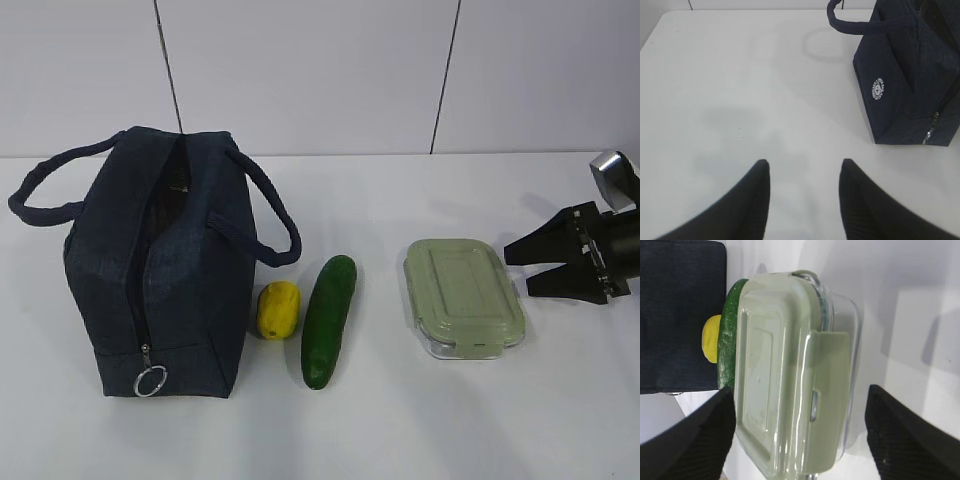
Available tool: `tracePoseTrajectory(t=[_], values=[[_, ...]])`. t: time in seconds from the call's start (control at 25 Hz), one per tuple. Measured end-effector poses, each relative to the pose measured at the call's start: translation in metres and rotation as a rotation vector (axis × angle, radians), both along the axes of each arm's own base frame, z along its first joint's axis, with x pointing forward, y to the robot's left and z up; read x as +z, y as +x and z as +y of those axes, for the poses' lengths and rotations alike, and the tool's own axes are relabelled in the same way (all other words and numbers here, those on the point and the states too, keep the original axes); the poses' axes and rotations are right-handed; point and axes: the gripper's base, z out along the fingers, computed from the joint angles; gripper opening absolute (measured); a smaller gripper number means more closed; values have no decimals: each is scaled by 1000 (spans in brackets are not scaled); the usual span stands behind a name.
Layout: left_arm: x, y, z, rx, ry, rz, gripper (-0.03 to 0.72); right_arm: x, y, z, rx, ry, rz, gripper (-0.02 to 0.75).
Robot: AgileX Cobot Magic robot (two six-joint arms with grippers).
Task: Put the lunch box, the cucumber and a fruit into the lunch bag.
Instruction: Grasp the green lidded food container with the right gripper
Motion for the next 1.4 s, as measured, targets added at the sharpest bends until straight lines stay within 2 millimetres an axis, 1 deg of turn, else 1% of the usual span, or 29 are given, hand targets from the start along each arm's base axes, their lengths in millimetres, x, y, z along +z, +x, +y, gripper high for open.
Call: tracePoseTrajectory(t=[1.2, 1.4], values=[[0, 0, 0, 0, 0, 0, 326, 0, 3, 0, -6, 12, -41, 587], [5, 0, 0, 0, 0, -23, 326, 0, 3, 0, -6, 12, -42, 587]])
